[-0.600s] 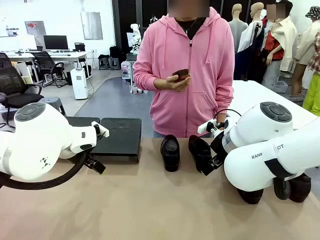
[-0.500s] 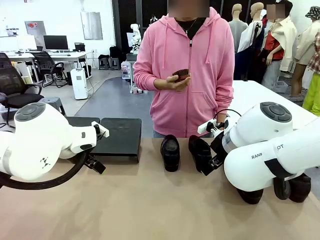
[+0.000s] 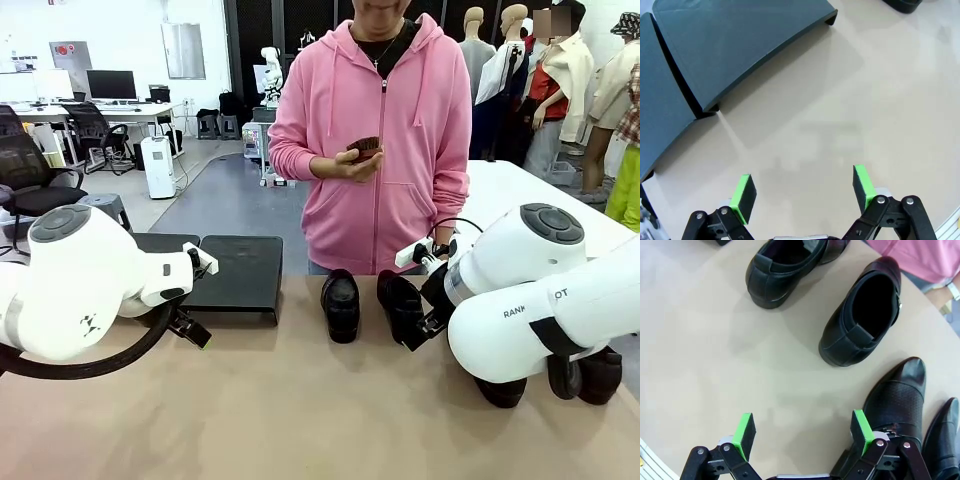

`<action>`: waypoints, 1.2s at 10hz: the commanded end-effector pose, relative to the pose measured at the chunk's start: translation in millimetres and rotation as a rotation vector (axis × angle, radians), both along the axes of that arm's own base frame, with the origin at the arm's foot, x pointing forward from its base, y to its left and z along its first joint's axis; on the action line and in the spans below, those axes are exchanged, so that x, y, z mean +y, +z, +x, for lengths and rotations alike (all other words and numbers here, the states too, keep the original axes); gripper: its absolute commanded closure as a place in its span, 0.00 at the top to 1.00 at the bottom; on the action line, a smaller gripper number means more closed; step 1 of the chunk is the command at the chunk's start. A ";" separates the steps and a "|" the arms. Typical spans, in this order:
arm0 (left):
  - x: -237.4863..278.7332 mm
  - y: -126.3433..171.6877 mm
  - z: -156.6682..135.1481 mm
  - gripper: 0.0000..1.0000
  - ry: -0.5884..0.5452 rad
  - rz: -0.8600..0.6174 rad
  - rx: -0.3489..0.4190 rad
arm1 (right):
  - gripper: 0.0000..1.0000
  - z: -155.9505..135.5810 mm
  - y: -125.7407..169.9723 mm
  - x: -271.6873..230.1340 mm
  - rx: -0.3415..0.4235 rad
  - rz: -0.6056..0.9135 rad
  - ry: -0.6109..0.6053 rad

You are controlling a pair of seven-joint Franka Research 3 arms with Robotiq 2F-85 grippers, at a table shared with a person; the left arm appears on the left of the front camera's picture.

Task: Organize the shoes by placing them on the stand.
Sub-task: Pick up one Shoe and place it in the middle of the table.

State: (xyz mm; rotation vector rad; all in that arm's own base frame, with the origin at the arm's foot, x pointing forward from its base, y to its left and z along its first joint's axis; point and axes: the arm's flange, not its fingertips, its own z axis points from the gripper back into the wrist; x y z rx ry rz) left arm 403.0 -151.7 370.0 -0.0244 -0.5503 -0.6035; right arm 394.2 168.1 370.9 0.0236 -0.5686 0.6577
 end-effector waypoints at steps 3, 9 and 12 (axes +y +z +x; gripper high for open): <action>0.2 0.2 0.1 1.00 0.000 0.000 0.000 | 1.00 0.0 0.0 0.0 0.000 0.001 0.000; 45.0 113.6 -63.4 1.00 0.121 -0.077 0.075 | 1.00 -73.2 124.2 -59.1 0.121 0.143 -0.126; 107.1 173.6 -130.0 1.00 0.082 -0.263 0.100 | 1.00 -164.6 191.3 -141.0 0.079 0.378 -0.138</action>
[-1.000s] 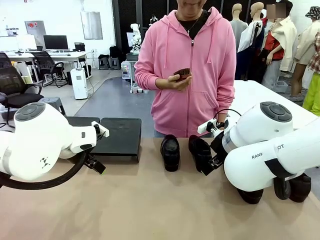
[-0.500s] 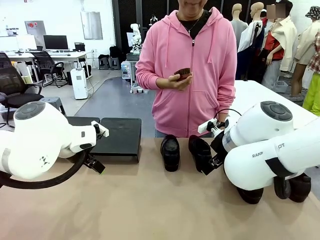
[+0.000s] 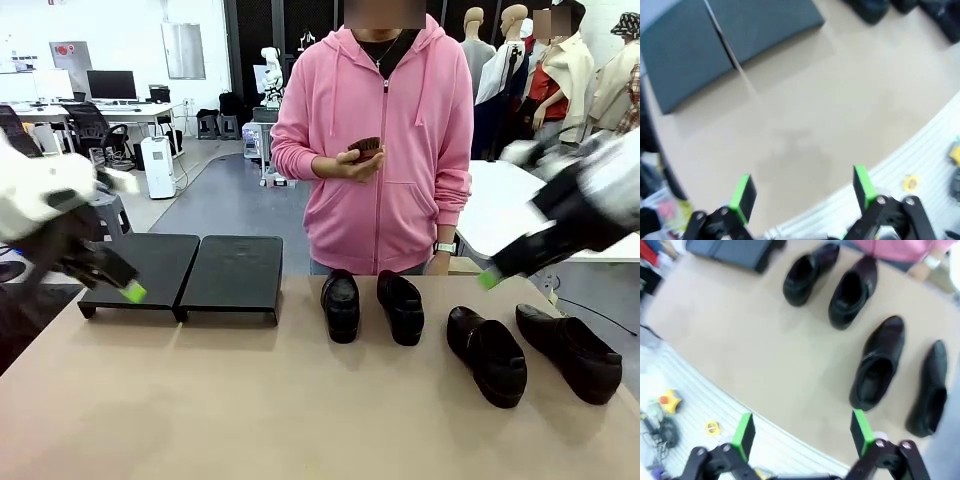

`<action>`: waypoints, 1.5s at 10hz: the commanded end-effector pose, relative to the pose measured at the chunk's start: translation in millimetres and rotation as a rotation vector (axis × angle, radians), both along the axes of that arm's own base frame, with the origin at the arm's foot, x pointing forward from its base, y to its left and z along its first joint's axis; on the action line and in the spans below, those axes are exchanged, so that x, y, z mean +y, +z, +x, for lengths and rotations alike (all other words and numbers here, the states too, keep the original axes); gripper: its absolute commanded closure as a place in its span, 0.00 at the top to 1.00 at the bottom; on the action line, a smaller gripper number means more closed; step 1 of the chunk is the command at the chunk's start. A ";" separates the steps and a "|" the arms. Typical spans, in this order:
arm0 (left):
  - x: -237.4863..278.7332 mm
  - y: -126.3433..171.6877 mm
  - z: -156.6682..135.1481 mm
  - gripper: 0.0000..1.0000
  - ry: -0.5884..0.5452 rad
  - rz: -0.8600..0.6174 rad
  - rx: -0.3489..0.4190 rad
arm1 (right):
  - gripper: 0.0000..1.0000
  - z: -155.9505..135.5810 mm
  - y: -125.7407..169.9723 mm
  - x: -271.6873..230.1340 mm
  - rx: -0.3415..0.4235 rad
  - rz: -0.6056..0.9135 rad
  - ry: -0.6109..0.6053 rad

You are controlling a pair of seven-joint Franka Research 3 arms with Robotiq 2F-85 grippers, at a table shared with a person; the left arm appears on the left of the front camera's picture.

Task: Organize the shoes by placing them on the stand.
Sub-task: Pick up one Shoe and place it in the middle of the table.

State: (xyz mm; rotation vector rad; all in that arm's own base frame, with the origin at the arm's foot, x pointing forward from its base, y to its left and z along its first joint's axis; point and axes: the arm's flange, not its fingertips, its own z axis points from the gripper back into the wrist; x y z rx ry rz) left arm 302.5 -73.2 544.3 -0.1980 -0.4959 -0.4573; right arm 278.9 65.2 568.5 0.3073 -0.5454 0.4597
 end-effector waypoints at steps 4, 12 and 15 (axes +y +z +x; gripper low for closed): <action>99.5 -11.6 -56.6 1.00 0.068 -0.344 -0.041 | 1.00 -107.3 -26.2 -122.2 -0.142 0.255 -0.377; 85.5 46.8 -57.6 1.00 0.027 -0.232 -0.052 | 1.00 -58.9 54.5 -89.7 -0.048 0.087 -0.027; 85.5 46.8 -57.6 1.00 0.027 -0.232 -0.052 | 1.00 -7.6 52.1 -56.3 0.005 -0.045 0.081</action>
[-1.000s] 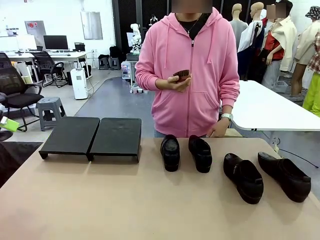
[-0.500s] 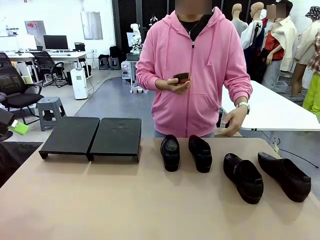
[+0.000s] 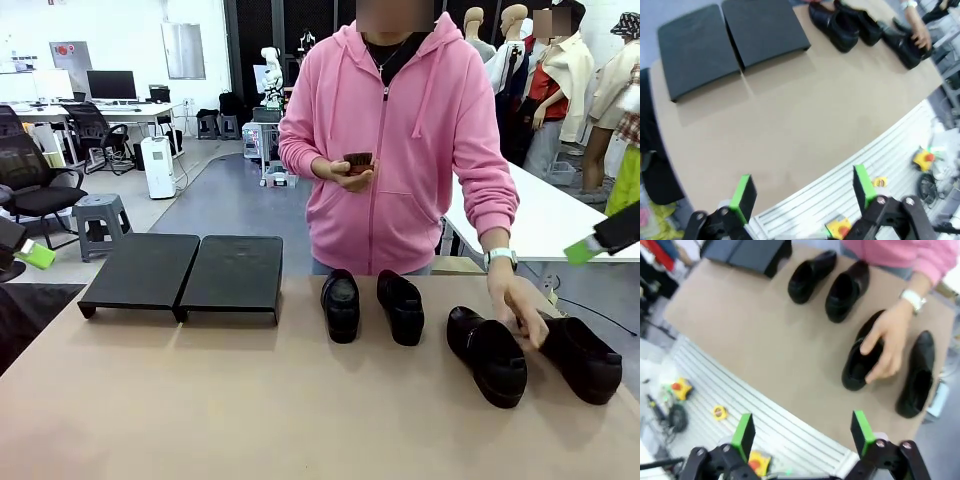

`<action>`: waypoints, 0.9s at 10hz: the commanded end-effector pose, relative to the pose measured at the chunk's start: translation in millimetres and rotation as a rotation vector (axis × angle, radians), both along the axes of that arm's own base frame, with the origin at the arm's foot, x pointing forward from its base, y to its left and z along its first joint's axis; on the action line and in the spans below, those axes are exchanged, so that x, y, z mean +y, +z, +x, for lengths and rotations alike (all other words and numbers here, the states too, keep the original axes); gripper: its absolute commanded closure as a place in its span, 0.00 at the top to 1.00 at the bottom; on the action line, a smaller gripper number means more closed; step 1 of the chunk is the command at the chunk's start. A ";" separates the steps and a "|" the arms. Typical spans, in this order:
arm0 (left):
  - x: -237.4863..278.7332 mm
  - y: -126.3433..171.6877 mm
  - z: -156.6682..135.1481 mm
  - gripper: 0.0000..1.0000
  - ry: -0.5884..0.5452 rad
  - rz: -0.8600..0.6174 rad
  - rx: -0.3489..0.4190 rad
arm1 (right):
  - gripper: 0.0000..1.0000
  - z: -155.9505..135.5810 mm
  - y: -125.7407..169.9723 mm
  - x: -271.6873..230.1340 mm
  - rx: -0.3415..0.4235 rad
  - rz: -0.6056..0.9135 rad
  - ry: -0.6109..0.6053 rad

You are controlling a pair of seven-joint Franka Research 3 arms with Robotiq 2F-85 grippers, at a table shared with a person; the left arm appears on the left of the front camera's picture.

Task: Organize the shoes by placing them on the stand.
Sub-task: Pick up one Shoe and place it in the middle of the table.

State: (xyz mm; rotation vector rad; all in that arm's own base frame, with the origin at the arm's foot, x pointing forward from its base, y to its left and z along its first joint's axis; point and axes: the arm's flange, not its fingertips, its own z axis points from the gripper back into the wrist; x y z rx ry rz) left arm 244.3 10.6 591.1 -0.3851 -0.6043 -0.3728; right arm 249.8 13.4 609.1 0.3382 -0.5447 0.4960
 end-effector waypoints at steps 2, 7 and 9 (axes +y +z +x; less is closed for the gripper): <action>1.7 0.0 0.6 1.00 -0.012 -0.014 0.003 | 1.00 -24.1 29.8 -80.9 -0.011 0.073 0.026; 1.7 0.0 0.6 1.00 -0.012 -0.014 0.003 | 1.00 -96.3 0.6 -179.7 0.041 0.284 -0.160; 1.7 0.0 0.6 1.00 -0.012 -0.014 0.003 | 1.00 -76.6 -0.4 -163.2 0.032 0.259 -0.130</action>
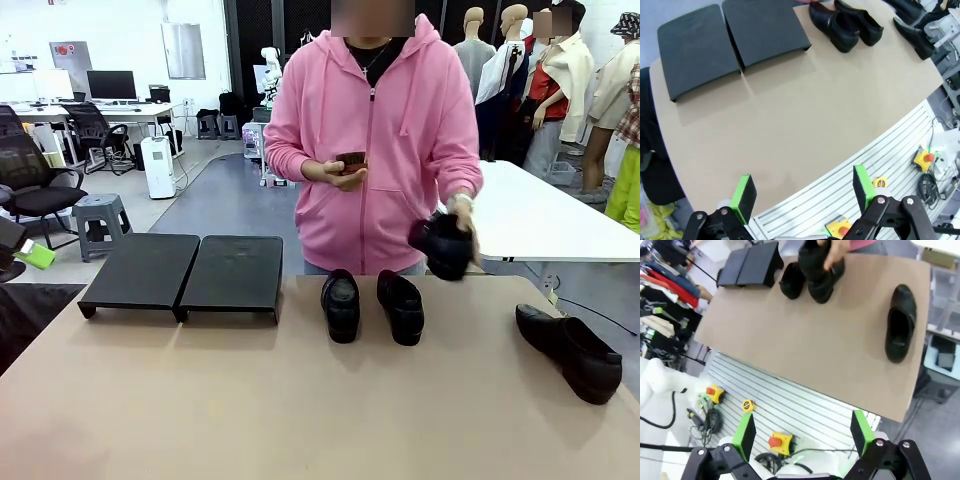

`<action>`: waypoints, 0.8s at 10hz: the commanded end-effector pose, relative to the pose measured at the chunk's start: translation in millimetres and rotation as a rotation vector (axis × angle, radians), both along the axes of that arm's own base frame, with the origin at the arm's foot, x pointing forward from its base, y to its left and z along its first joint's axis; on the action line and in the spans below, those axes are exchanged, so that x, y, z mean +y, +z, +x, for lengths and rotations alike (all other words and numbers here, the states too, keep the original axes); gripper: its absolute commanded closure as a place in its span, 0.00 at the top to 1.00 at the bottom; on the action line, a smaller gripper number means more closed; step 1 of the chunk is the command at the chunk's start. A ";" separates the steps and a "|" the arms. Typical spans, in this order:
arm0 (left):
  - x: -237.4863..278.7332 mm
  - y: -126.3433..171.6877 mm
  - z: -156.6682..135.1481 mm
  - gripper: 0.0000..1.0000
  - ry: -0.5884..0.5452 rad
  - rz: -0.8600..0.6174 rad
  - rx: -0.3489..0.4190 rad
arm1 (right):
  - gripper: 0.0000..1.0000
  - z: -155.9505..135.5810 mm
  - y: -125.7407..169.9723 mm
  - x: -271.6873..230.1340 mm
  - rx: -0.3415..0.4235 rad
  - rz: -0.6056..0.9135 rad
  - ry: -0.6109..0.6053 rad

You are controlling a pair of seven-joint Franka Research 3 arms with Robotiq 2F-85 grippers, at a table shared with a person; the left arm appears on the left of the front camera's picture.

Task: Organize the shoes by placing them on the stand.
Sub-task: Pick up one Shoe and place it in the middle of the table.

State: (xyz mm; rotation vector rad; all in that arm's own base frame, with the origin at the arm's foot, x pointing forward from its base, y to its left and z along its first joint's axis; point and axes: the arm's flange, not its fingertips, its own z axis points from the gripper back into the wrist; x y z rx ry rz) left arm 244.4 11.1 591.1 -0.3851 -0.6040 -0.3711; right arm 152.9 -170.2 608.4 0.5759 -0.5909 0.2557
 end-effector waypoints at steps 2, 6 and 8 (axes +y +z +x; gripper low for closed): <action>1.3 0.0 0.5 1.00 -0.013 -0.014 0.002 | 1.00 59.9 10.1 56.7 -0.012 -0.079 0.114; 1.3 0.0 0.5 1.00 -0.013 -0.014 0.002 | 1.00 171.3 7.9 186.4 0.026 -0.296 0.245; 1.3 0.0 0.5 1.00 -0.013 -0.014 0.002 | 1.00 229.3 -18.1 277.4 0.019 -0.369 0.154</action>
